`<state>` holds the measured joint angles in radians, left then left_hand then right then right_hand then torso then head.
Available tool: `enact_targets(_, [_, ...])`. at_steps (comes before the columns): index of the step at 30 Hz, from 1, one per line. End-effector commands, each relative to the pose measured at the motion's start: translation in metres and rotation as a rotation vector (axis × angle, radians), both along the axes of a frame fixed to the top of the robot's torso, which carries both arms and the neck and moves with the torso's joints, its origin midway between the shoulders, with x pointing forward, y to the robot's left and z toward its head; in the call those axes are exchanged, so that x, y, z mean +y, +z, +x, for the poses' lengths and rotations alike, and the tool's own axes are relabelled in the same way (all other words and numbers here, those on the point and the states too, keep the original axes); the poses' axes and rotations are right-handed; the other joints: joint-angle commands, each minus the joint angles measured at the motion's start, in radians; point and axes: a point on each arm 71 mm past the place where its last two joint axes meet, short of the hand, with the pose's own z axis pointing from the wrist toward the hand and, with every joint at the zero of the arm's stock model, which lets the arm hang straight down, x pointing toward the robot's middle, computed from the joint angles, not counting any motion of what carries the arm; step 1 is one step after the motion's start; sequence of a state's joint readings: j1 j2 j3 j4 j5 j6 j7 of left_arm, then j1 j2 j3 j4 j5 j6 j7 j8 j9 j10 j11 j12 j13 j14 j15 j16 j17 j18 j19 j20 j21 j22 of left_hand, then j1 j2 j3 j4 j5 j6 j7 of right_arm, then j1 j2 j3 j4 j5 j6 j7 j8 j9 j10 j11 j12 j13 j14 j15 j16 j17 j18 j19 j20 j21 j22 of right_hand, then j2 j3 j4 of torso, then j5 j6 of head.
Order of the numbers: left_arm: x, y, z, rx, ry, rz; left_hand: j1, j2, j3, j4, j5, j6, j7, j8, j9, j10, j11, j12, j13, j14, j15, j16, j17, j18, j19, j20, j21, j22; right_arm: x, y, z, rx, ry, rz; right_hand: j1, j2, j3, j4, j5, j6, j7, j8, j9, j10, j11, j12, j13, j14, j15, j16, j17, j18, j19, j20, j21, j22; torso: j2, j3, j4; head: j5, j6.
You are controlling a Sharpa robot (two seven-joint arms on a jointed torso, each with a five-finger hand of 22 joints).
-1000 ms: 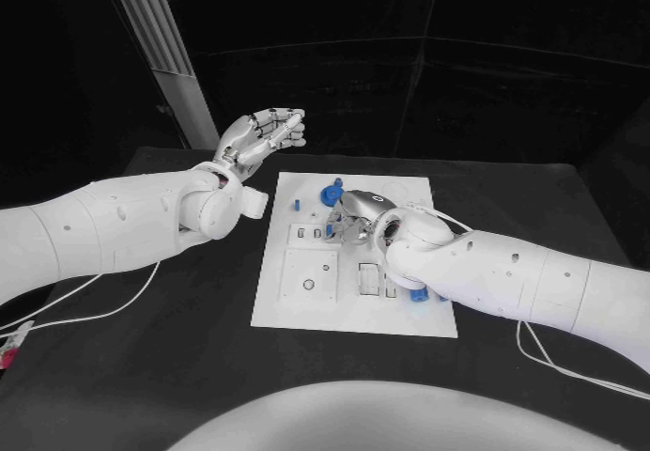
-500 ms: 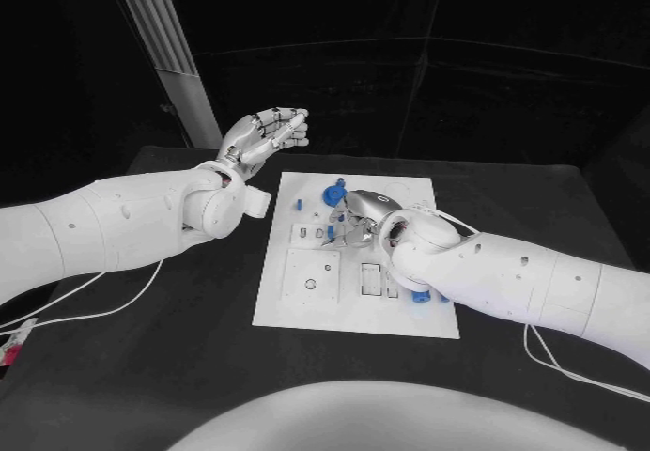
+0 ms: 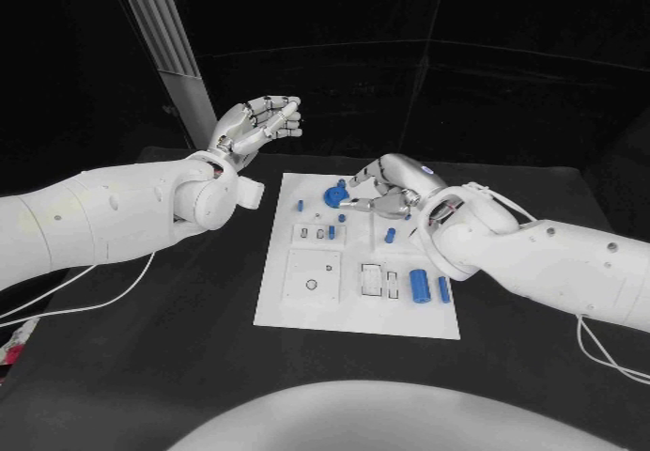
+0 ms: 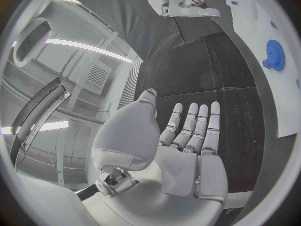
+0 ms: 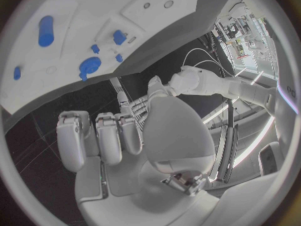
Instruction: Assemble the parts on the task board
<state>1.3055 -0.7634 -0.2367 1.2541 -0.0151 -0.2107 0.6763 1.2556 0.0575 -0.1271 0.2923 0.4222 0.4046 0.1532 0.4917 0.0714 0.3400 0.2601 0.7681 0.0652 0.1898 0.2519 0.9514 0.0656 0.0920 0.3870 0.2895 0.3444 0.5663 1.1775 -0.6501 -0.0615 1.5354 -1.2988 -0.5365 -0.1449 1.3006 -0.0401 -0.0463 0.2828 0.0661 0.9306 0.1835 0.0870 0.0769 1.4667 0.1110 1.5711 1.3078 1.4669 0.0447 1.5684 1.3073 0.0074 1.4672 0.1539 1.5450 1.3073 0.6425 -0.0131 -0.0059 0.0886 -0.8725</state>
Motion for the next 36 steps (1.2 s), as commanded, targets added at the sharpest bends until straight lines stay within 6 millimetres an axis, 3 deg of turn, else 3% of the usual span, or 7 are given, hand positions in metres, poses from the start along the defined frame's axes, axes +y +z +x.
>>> enact_targets(1, [-0.003,0.014,-0.003,-0.112,-0.005,-0.018,0.004,0.003,-0.013,0.001,0.007,-0.013,0.138,0.012,-0.002,0.042,-0.007,0.022,0.003,0.058,-0.012,0.025,0.006,0.023,0.043,-0.001,0.029,0.009,-0.013,0.01,0.004,0.118,-0.003,0.247,0.001,0.027,0.003,0.003,0.017,0.006,-0.002,0.008,0.001,0.104,-0.002,0.0,0.263,0.104,0.002,0.002,0.263,0.003,0.081,0.001,-0.008,0.245,-0.008,0.0018,-0.0001,0.008,0.0])
enact_targets(7, [-0.009,0.024,-0.006,-0.078,-0.031,0.099,-0.05,0.002,-0.06,0.004,0.005,-0.073,0.063,0.05,-0.003,0.318,-0.082,0.156,0.058,0.356,-0.101,0.186,0.085,0.092,0.235,-0.015,0.182,0.069,-0.046,0.015,0.013,0.252,-0.049,0.489,-0.004,0.085,-0.016,0.008,0.06,0.001,-0.001,0.013,0.001,0.104,-0.001,0.0,0.263,0.104,0.002,0.002,0.263,0.005,0.075,0.001,-0.015,0.241,-0.012,0.0043,-0.0014,0.016,0.0])
enact_targets(13, [-0.013,0.037,-0.01,-0.043,-0.056,0.291,-0.122,-0.076,-0.027,0.009,0.01,-0.148,0.004,0.109,0.001,0.623,-0.184,0.314,0.197,0.631,-0.206,0.347,0.224,0.09,0.422,-0.108,0.382,0.195,-0.066,0.016,0.017,0.313,-0.081,0.634,-0.12,0.135,-0.092,0.01,0.046,-0.046,0.011,0.013,-0.004,0.104,0.009,0.0,0.263,0.104,0.011,0.002,0.263,0.016,0.047,0.008,-0.055,0.222,-0.012,0.0042,-0.0016,0.021,0.0])
enact_targets(15, [-0.015,0.041,-0.012,-0.038,-0.067,0.366,-0.138,-0.093,0.003,0.0,0.012,-0.134,0.001,0.138,0.003,0.806,-0.197,0.478,0.493,0.871,-0.223,0.475,0.574,0.09,0.465,-0.134,0.473,0.259,-0.071,0.016,0.017,0.319,-0.084,0.665,-0.162,0.154,-0.119,0.01,0.04,-0.067,0.016,0.019,-0.004,0.104,0.015,0.0,0.263,0.104,0.017,0.002,0.263,0.021,0.032,0.013,-0.076,0.212,-0.012,0.0054,-0.0018,0.021,0.0])
enact_targets(18, [-0.019,0.045,-0.015,-0.024,-0.092,0.474,-0.143,-0.11,0.031,-0.006,0.017,-0.081,0.003,0.17,0.003,1.075,-0.185,0.711,1.093,1.197,-0.227,0.599,1.14,0.027,0.735,-0.152,0.825,0.582,-0.076,0.016,0.018,0.32,-0.089,0.692,-0.182,0.172,-0.135,0.01,0.029,-0.077,0.019,0.029,-0.003,0.104,0.017,0.0,0.263,0.104,0.02,0.002,0.263,0.023,0.026,0.016,-0.084,0.209,-0.012,0.0052,-0.0003,0.02,0.0])
enact_targets(22, [-0.025,0.043,-0.019,0.028,-0.125,0.564,-0.152,-0.121,0.042,-0.001,0.023,-0.038,0.016,0.169,-0.004,1.219,-0.164,0.799,1.475,1.381,-0.208,0.619,1.505,-0.034,0.968,-0.144,1.075,0.836,-0.079,0.015,0.02,0.316,-0.093,0.705,-0.184,0.176,-0.137,0.01,0.028,-0.079,0.019,0.031,-0.003,0.104,0.017,0.0,0.263,0.104,0.02,0.002,0.263,0.024,0.025,0.016,-0.086,0.208,-0.01,0.0035,-0.0016,0.022,0.0])
enact_targets(36, [-0.035,0.029,-0.031,0.175,-0.222,0.754,-0.164,-0.087,0.048,0.002,0.028,0.136,0.016,0.194,0.019,1.231,-0.159,0.803,1.506,1.381,-0.202,0.619,1.505,-0.092,1.184,-0.128,1.226,1.005,-0.089,0.009,0.027,0.314,-0.12,0.704,-0.191,0.198,-0.149,0.009,0.012,-0.087,0.02,0.045,-0.002,0.104,0.018,0.0,0.263,0.104,0.021,0.002,0.263,0.024,0.025,0.018,-0.086,0.208,-0.01,0.0023,0.0002,0.02,0.0])
